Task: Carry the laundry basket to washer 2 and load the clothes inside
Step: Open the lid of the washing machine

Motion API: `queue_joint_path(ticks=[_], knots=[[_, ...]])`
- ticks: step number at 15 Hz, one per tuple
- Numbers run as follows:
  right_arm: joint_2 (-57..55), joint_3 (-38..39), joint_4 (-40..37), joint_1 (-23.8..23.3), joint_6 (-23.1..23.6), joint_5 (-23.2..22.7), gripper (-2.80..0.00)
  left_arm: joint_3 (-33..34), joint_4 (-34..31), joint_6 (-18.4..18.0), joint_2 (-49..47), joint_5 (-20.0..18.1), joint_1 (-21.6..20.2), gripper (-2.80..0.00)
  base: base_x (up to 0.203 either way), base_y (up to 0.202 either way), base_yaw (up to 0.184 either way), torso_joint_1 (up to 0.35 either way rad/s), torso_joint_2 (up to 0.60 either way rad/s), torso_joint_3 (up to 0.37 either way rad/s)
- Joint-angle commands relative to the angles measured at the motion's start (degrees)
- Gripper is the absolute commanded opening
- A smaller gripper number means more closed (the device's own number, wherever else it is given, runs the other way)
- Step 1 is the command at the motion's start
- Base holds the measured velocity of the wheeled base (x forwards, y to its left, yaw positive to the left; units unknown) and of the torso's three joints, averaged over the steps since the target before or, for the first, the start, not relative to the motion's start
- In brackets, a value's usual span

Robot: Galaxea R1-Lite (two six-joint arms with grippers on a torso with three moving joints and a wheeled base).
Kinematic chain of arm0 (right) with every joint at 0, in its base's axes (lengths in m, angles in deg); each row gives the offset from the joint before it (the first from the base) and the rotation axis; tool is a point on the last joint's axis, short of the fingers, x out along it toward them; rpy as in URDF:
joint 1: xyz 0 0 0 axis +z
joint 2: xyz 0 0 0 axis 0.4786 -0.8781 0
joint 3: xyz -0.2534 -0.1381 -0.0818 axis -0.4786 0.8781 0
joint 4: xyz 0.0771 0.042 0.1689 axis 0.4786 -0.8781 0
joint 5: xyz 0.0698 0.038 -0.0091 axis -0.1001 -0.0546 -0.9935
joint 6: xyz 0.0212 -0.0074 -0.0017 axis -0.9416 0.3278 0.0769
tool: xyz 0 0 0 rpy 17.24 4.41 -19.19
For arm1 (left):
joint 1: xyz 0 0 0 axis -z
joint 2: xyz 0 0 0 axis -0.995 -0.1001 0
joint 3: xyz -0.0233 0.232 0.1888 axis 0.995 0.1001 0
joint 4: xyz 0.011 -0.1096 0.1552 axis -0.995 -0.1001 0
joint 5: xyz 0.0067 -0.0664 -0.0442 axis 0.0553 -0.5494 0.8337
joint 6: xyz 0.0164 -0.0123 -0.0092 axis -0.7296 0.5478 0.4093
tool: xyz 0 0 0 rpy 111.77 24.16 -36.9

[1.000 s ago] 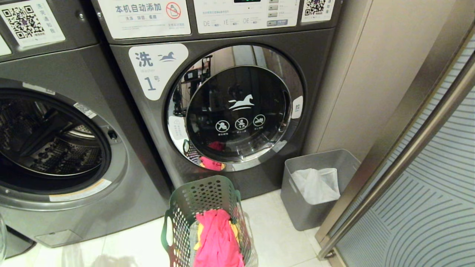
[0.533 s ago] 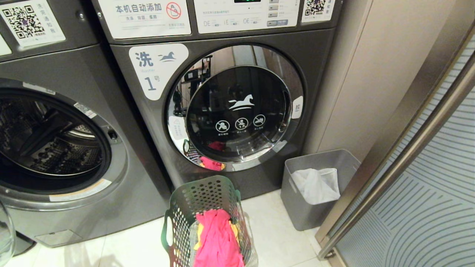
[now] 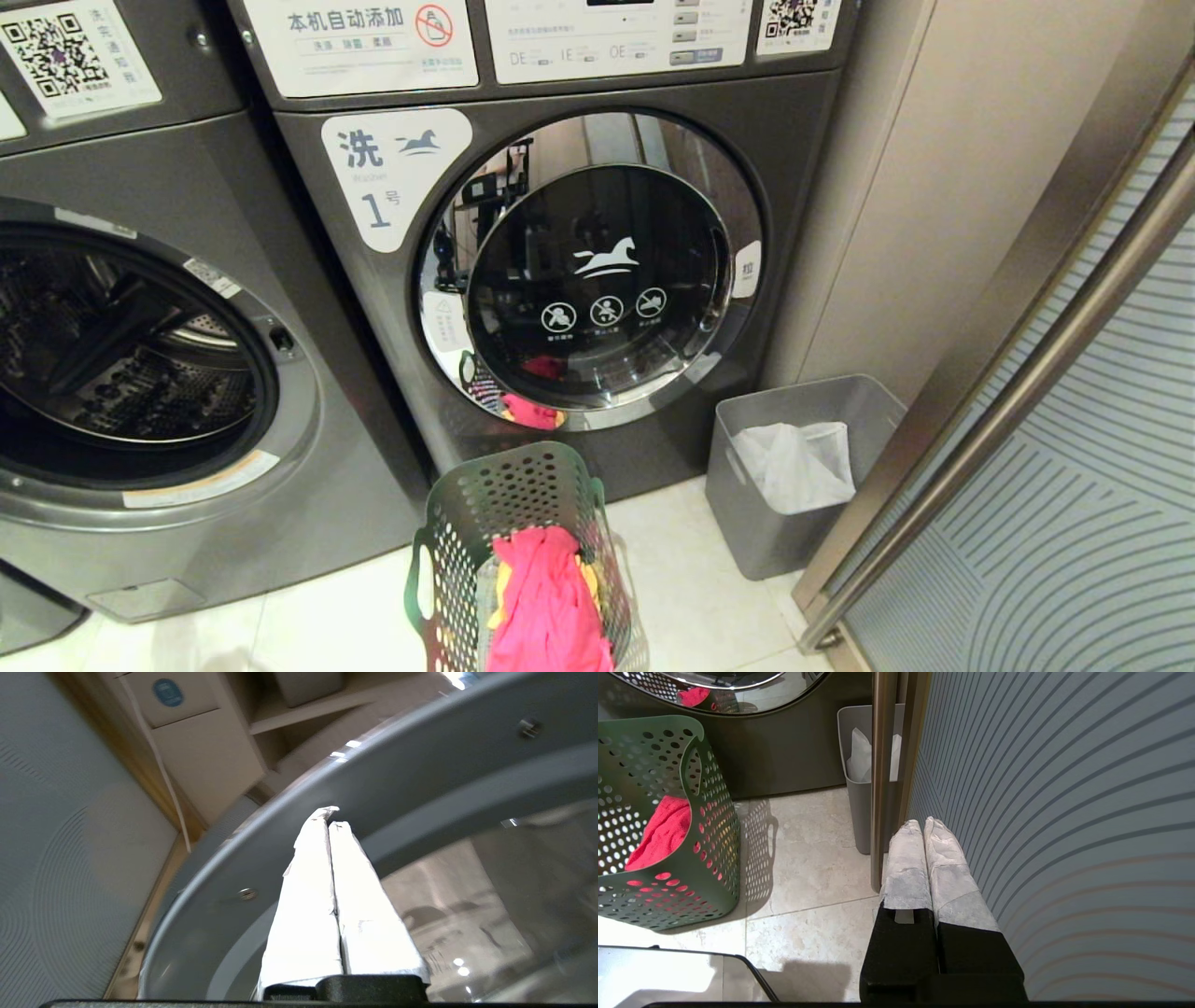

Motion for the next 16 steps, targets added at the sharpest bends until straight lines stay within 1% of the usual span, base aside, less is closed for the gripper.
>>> queue_joint_path(ticks=[1, 4, 5, 6, 7, 8, 9, 10, 11, 12, 14, 16], knots=[[0.0, 0.0, -0.1, 0.0, 0.1, 0.0, -2.80, -4.5, 0.3, 0.1, -4.8, 0.2, -6.7, -2.80, 0.000, 0.000, 0.000, 0.000, 0.00, 0.000], [0.0, 0.0, -0.1, 0.0, 0.1, 0.0, -2.80, -6.7, 1.1, 0.2, -7.1, 0.1, -14.3, -2.80, 0.000, 0.000, 0.000, 0.000, 0.00, 0.000], [0.0, 0.0, -0.1, 0.0, 0.1, 0.0, -2.80, -6.9, 2.4, 0.2, -8.5, 0.1, -16.6, -2.80, 0.000, 0.000, 0.000, 0.000, 0.00, 0.000], [0.0, 0.0, -0.1, 0.0, 0.1, 0.0, -2.80, -6.8, 5.1, -0.1, -9.5, 0.0, -17.9, -2.80, 0.000, 0.000, 0.000, 0.000, 0.00, 0.000], [0.0, 0.0, -0.1, 0.0, 0.1, 0.0, -2.80, -5.9, 5.3, -0.2, -8.6, -1.1, -17.7, -2.80, 0.000, 0.000, 0.000, 0.000, 0.00, 0.000], [0.0, 0.0, -0.1, 0.0, 0.1, 0.0, -2.80, -4.2, 5.6, -0.1, -6.1, -4.0, -16.2, -2.80, 0.000, 0.000, 0.000, 0.000, 0.00, 0.000], [0.0, 0.0, -0.1, 0.0, 0.1, 0.0, -2.80, -1.9, 5.8, 0.0, -2.6, -8.2, -13.6, -2.80, 0.000, 0.000, 0.000, 0.000, 0.00, 0.000], [0.0, 0.0, -0.1, 0.0, 0.1, 0.0, -2.80, 1.1, 5.9, 0.0, 1.4, -12.8, -10.1, -2.80, 0.000, 0.000, 0.000, 0.000, 0.00, 0.000], [0.0, 0.0, -0.1, 0.0, 0.1, 0.0, -2.80, 4.1, 6.2, 0.0, 4.6, -16.6, -4.7, -2.80, 0.000, 0.000, 0.000, 0.000, 0.00, 0.000], [0.0, 0.0, -0.1, 0.0, 0.1, 0.0, -2.80, 7.5, 6.7, 0.0, 7.7, -19.2, 1.6, -2.80, 0.000, 0.000, 0.000, 0.000, 0.00, 0.000], [0.0, 0.0, -0.1, 0.0, 0.1, 0.0, -2.80, 15.2, 7.4, 0.1, 13.8, -21.7, 16.8, -2.80, 0.000, 0.000, 0.000, 0.000, 0.00, 0.000], [0.0, 0.0, -0.1, 0.0, 0.1, 0.0, -2.80, 25.6, 7.8, 0.7, 20.2, -22.9, 34.2, -2.80, 0.000, 0.000, 0.000, 0.000, 0.00, 0.000]])
